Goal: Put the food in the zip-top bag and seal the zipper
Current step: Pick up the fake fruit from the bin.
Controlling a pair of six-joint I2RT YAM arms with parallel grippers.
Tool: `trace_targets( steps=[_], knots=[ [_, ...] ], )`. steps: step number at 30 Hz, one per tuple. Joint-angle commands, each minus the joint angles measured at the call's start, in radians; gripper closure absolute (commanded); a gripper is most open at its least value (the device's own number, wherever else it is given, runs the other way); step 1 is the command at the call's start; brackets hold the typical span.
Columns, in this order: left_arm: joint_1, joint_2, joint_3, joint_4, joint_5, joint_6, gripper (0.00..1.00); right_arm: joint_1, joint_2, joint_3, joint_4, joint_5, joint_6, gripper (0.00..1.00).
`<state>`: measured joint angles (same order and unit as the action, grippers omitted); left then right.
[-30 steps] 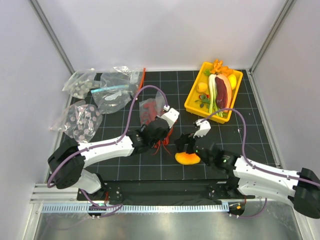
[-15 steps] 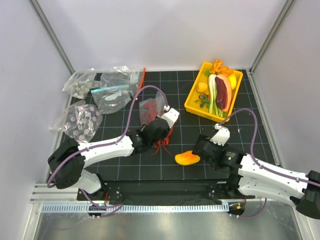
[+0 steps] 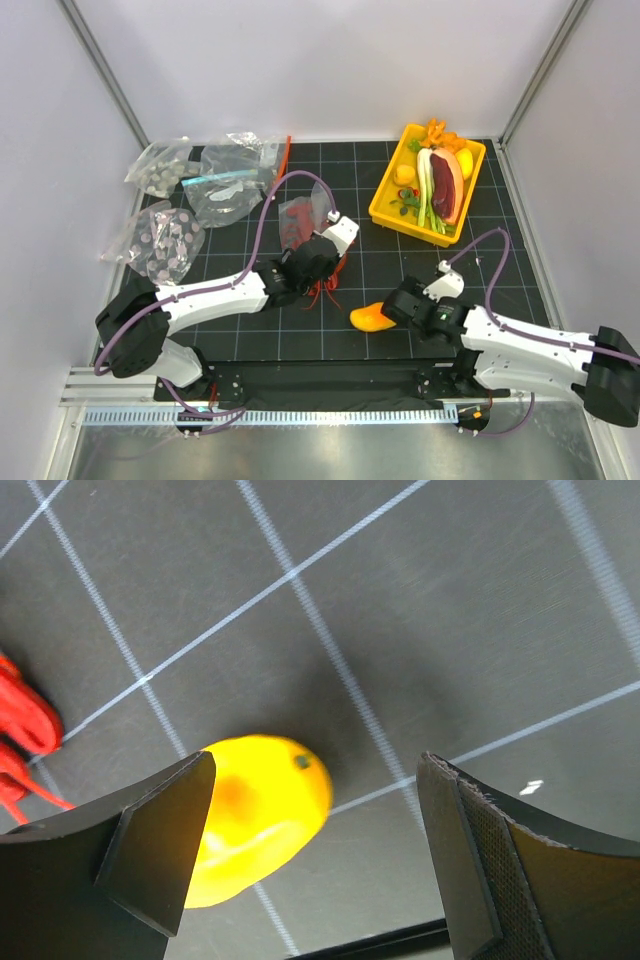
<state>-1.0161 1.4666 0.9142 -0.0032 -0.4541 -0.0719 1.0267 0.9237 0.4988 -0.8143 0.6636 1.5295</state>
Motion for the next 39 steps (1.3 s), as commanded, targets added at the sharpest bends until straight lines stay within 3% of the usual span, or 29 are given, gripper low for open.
trace_targets(
  steps=[1, 12, 18, 25, 26, 28, 30, 32, 37, 39],
  knots=[
    [0.001, -0.032, 0.026, 0.012, 0.008, -0.011, 1.00, 0.032, 0.036, 0.024, 0.104, 0.022, 0.136, 0.11],
    [0.002, -0.043, 0.020, 0.012, 0.005, -0.008, 1.00, 0.191, 0.148, 0.017, 0.132, 0.102, 0.542, 0.11],
    [0.002, -0.049, 0.017, 0.012, 0.006, -0.009, 1.00, 0.230, 0.220, 0.040, 0.072, 0.171, 0.675, 0.13],
    [0.002, -0.052, 0.017, 0.011, 0.014, -0.011, 1.00, 0.230, 0.262, 0.041, 0.078, 0.281, 0.702, 0.31],
    [0.002, -0.051, 0.017, 0.012, 0.017, -0.011, 1.00, 0.230, 0.256, 0.044, 0.083, 0.295, 0.690, 0.45],
    [0.002, -0.049, 0.020, 0.011, 0.017, -0.011, 1.00, 0.230, 0.233, 0.046, 0.128, 0.347, 0.596, 0.65],
    [0.002, -0.046, 0.023, 0.008, 0.018, -0.011, 1.00, 0.231, 0.219, 0.050, 0.176, 0.389, 0.409, 0.71],
    [0.002, -0.042, 0.031, 0.006, 0.018, -0.012, 1.00, 0.231, 0.202, 0.066, 0.257, 0.447, 0.249, 0.85],
    [0.002, -0.005, 0.126, -0.144, -0.003, -0.061, 1.00, 0.231, 0.182, 0.077, 0.461, 0.487, -0.299, 0.89],
    [0.002, 0.023, 0.181, -0.191, -0.003, -0.100, 1.00, 0.231, 0.155, 0.043, 0.607, 0.470, -0.423, 0.89]
  ],
)
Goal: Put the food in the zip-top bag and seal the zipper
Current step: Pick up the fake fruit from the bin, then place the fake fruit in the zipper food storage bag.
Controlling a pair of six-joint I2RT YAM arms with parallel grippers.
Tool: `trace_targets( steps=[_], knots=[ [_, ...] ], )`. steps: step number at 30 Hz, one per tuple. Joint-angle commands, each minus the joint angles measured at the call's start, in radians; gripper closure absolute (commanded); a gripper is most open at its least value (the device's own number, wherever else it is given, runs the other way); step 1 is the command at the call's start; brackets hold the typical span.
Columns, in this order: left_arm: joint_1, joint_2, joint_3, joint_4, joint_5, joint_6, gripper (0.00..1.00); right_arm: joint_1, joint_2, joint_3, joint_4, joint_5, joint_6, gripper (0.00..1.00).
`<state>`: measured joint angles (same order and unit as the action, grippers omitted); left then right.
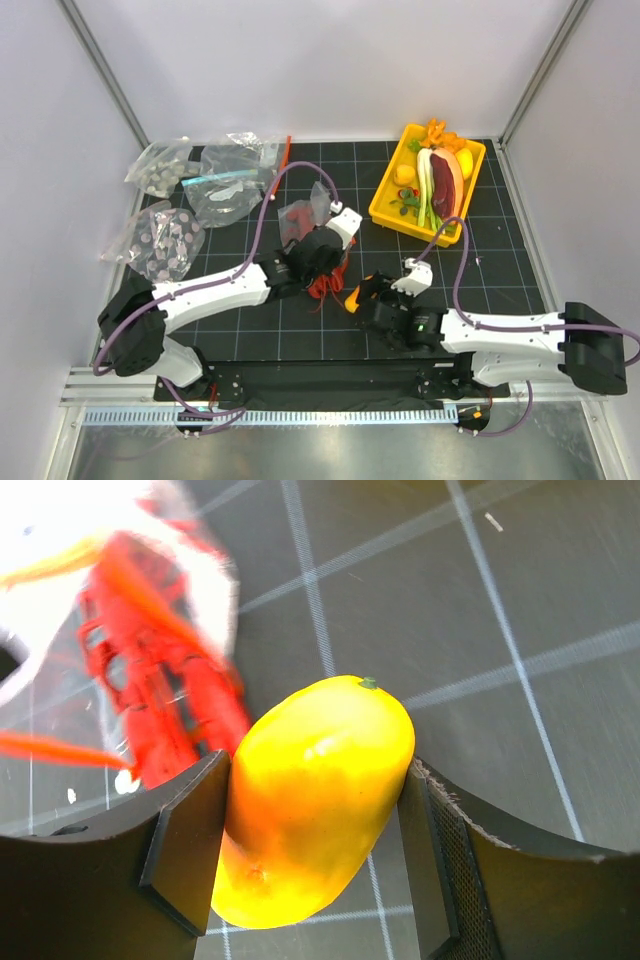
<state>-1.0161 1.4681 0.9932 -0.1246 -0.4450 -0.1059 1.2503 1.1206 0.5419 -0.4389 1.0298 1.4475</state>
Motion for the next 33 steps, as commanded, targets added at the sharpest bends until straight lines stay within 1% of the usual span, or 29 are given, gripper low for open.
trace_targets(
  steps=[1, 2, 4, 5, 6, 7, 8, 11, 13, 15, 18, 19, 20, 22, 23, 26, 27, 28, 31, 32, 33],
  knots=[
    [0.001, 0.032, 0.119, -0.110, -0.015, -0.077, 1.00, 0.006, -0.056, -0.020, 0.291, 0.095, -0.475, 0.89],
    [0.002, 0.052, 0.137, -0.133, -0.017, -0.084, 1.00, 0.008, -0.073, -0.070, 0.430, 0.057, -0.543, 0.89],
    [0.002, 0.070, 0.195, -0.203, -0.034, -0.116, 1.00, 0.008, -0.139, -0.124, 0.566, 0.018, -0.662, 0.89],
    [0.002, 0.080, 0.218, -0.230, -0.041, -0.130, 1.00, 0.008, -0.166, -0.173, 0.663, 0.004, -0.747, 0.89],
    [0.002, 0.102, 0.304, -0.327, -0.015, -0.194, 1.00, 0.008, -0.270, -0.227, 0.745, -0.019, -0.879, 0.89],
    [0.002, 0.103, 0.324, -0.328, -0.015, -0.195, 1.00, 0.008, -0.271, -0.227, 0.746, -0.022, -0.880, 0.89],
    [0.002, 0.104, 0.340, -0.348, 0.000, -0.231, 1.00, 0.008, -0.324, -0.238, 0.752, -0.025, -0.907, 0.90],
    [0.004, 0.097, 0.400, -0.406, 0.061, -0.299, 1.00, 0.006, -0.402, -0.247, 0.779, -0.051, -1.038, 0.94],
    [0.007, 0.087, 0.433, -0.429, 0.107, -0.366, 1.00, 0.006, -0.470, -0.238, 0.792, -0.059, -1.113, 0.95],
    [0.019, 0.077, 0.452, -0.438, 0.133, -0.431, 1.00, 0.006, -0.520, -0.215, 0.790, -0.080, -1.148, 0.96],
    [0.047, 0.064, 0.475, -0.435, 0.221, -0.501, 0.99, 0.006, -0.554, -0.177, 0.802, -0.108, -1.216, 0.98],
    [0.057, 0.063, 0.481, -0.432, 0.248, -0.520, 1.00, 0.006, -0.556, -0.168, 0.810, -0.103, -1.236, 0.99],
    [0.083, 0.058, 0.481, -0.428, 0.328, -0.543, 1.00, 0.008, -0.555, -0.145, 0.830, -0.103, -1.289, 0.99],
    [0.111, 0.044, 0.464, -0.406, 0.409, -0.607, 1.00, 0.006, -0.538, -0.125, 0.862, -0.088, -1.344, 0.99],
    [0.135, 0.037, 0.453, -0.367, 0.499, -0.629, 0.99, 0.006, -0.526, -0.108, 0.899, -0.088, -1.401, 0.99],
    [0.162, -0.003, 0.411, -0.292, 0.572, -0.704, 1.00, 0.006, -0.457, -0.068, 0.952, -0.083, -1.441, 0.99],
    [0.165, -0.012, 0.406, -0.281, 0.578, -0.718, 1.00, 0.006, -0.434, -0.062, 0.969, -0.082, -1.485, 0.99],
    [0.166, -0.029, 0.401, -0.271, 0.580, -0.730, 1.00, 0.006, -0.415, -0.062, 0.994, -0.076, -1.493, 0.99],
    [0.174, -0.048, 0.397, -0.236, 0.604, -0.779, 0.99, 0.008, -0.360, -0.085, 1.104, -0.060, -1.518, 0.99],
    [0.183, -0.058, 0.394, -0.225, 0.623, -0.819, 1.00, 0.006, -0.329, -0.105, 1.191, -0.054, -1.533, 0.99],
    [0.188, -0.061, 0.387, -0.183, 0.662, -0.840, 1.00, 0.006, -0.312, -0.111, 1.232, -0.044, -1.550, 0.99]
  ],
)
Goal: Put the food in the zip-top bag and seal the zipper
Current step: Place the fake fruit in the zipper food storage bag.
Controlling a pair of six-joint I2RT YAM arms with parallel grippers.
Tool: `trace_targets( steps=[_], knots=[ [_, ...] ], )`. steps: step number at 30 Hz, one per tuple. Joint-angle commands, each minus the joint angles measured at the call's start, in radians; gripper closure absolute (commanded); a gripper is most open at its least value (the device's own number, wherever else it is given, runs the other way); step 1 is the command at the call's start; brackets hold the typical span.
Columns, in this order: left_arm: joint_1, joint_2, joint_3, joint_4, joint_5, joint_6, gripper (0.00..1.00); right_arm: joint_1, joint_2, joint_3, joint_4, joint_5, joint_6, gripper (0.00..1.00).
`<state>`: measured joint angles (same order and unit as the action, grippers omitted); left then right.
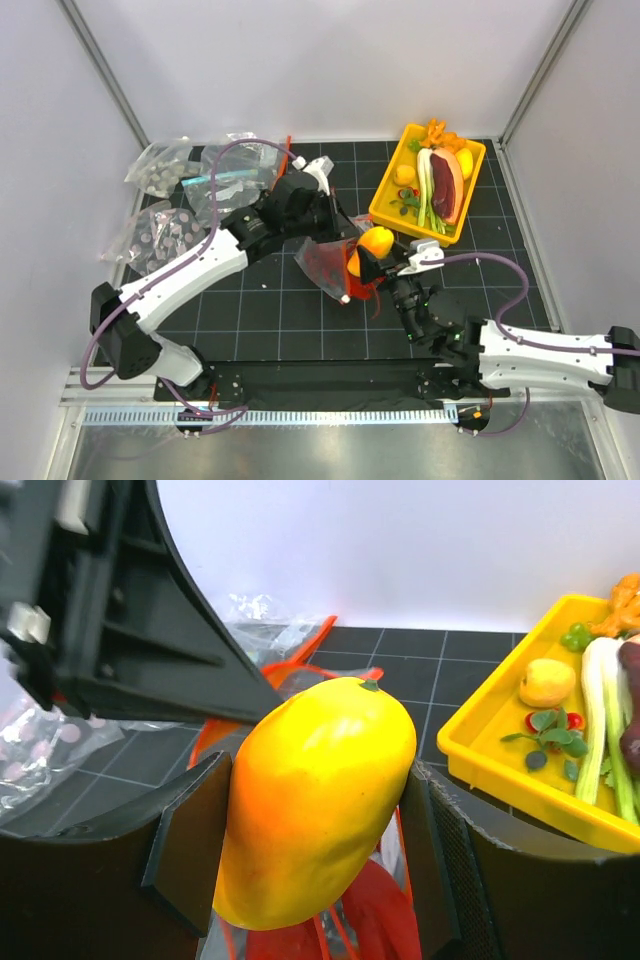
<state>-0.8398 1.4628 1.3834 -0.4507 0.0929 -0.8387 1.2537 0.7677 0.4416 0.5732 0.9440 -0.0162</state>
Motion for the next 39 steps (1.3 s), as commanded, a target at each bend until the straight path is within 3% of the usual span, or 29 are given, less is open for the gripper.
trace_targets(
  steps=[1, 4, 10, 12, 13, 14, 16, 21, 25, 33, 39],
  knots=[
    [0.025, -0.061, -0.018, 0.165, 0.154, -0.134, 0.99, 0.003, 0.063, -0.014, 0.258, 0.056, -0.132, 0.99],
    [0.039, -0.071, -0.035, 0.219, 0.225, -0.204, 1.00, 0.001, 0.148, -0.004, 0.413, 0.088, -0.226, 0.99],
    [0.056, -0.105, -0.099, 0.326, 0.266, -0.301, 1.00, -0.063, 0.237, 0.000, 0.492, 0.053, -0.222, 0.97],
    [0.062, -0.108, -0.103, 0.342, 0.271, -0.303, 1.00, -0.092, 0.226, 0.022, 0.351, -0.026, -0.102, 0.73],
    [0.070, -0.105, -0.103, 0.342, 0.272, -0.301, 0.99, -0.118, 0.213, 0.029, 0.294, -0.055, -0.058, 0.44],
    [0.076, -0.101, -0.101, 0.342, 0.286, -0.301, 1.00, -0.131, 0.208, 0.031, 0.245, -0.076, -0.029, 0.36],
    [0.099, -0.087, -0.098, 0.342, 0.307, -0.301, 1.00, -0.143, 0.194, 0.023, 0.225, -0.099, 0.015, 0.29],
    [0.128, -0.048, -0.084, 0.343, 0.379, -0.296, 1.00, -0.162, 0.134, 0.020, 0.113, -0.163, 0.076, 0.25],
    [0.139, -0.038, -0.069, 0.345, 0.392, -0.280, 1.00, -0.160, 0.113, 0.039, 0.044, -0.189, 0.087, 0.11],
    [0.159, -0.051, -0.041, 0.281, 0.375, -0.232, 1.00, -0.165, 0.062, 0.086, -0.104, -0.244, 0.150, 0.16],
    [0.171, -0.064, -0.040, 0.227, 0.331, -0.157, 0.99, -0.171, 0.028, 0.224, -0.407, -0.341, 0.226, 0.43]
  ],
)
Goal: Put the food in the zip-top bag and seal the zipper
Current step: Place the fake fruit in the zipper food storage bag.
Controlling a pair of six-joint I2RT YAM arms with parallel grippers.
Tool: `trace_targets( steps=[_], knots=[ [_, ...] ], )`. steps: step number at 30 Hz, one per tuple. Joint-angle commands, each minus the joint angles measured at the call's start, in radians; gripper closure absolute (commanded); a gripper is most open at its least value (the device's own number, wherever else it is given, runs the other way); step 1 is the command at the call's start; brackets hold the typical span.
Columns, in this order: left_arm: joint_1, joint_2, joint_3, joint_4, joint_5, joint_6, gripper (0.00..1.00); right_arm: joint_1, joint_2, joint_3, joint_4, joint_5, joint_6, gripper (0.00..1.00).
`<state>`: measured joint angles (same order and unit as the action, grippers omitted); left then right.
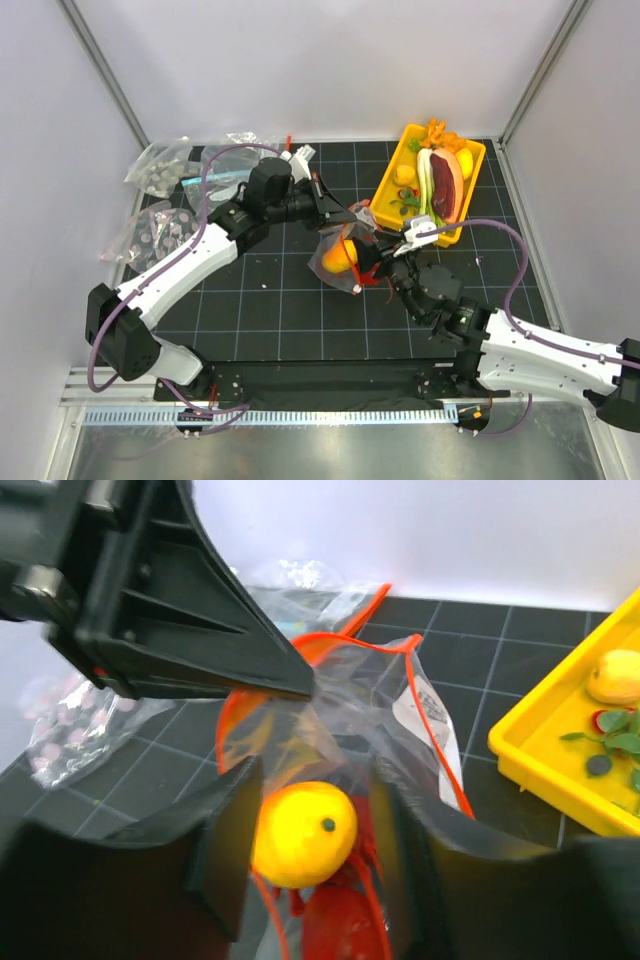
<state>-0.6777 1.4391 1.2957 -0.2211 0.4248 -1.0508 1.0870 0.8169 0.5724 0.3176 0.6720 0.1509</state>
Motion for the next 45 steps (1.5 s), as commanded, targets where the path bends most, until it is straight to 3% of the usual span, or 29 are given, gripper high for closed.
trace_targets(
  steps=[1, 3, 7, 9, 17, 22, 23, 24, 26, 30, 45],
  knots=[
    [0.007, -0.040, 0.048, -0.010, -0.006, 0.070, 1.00, -0.004, -0.019, 0.110, -0.223, -0.084, 0.065, 0.50],
    [0.007, -0.039, 0.048, -0.017, -0.018, 0.083, 0.99, -0.006, -0.016, 0.152, -0.281, -0.147, 0.073, 0.51],
    [0.007, -0.032, 0.053, -0.024, -0.012, 0.106, 1.00, -0.012, 0.011, 0.214, -0.437, -0.241, 0.076, 0.38],
    [0.009, -0.034, 0.053, -0.035, -0.012, 0.129, 1.00, -0.013, 0.031, 0.241, -0.508, -0.250, 0.064, 0.49],
    [0.007, -0.092, -0.022, -0.049, -0.077, 0.184, 1.00, -0.082, 0.070, 0.211, -0.520, -0.333, 0.021, 0.64],
    [0.003, -0.138, -0.073, -0.044, -0.080, 0.212, 1.00, -0.122, 0.140, 0.204, -0.450, -0.426, 0.004, 0.48],
    [0.001, -0.144, -0.096, -0.040, -0.084, 0.216, 1.00, -0.122, 0.148, 0.207, -0.440, -0.434, -0.010, 0.42],
    [-0.003, -0.158, -0.107, -0.038, -0.086, 0.221, 1.00, -0.122, 0.154, 0.207, -0.427, -0.463, -0.017, 0.27],
    [-0.011, -0.170, -0.127, -0.037, -0.095, 0.238, 1.00, -0.122, 0.189, 0.230, -0.411, -0.468, -0.027, 0.20],
    [-0.040, -0.197, -0.145, -0.037, -0.095, 0.259, 1.00, -0.122, 0.255, 0.264, -0.413, -0.511, -0.050, 0.26],
    [-0.097, -0.217, -0.203, -0.027, -0.130, 0.291, 1.00, -0.116, 0.252, 0.086, -0.181, -0.601, -0.010, 0.31]
  ],
)
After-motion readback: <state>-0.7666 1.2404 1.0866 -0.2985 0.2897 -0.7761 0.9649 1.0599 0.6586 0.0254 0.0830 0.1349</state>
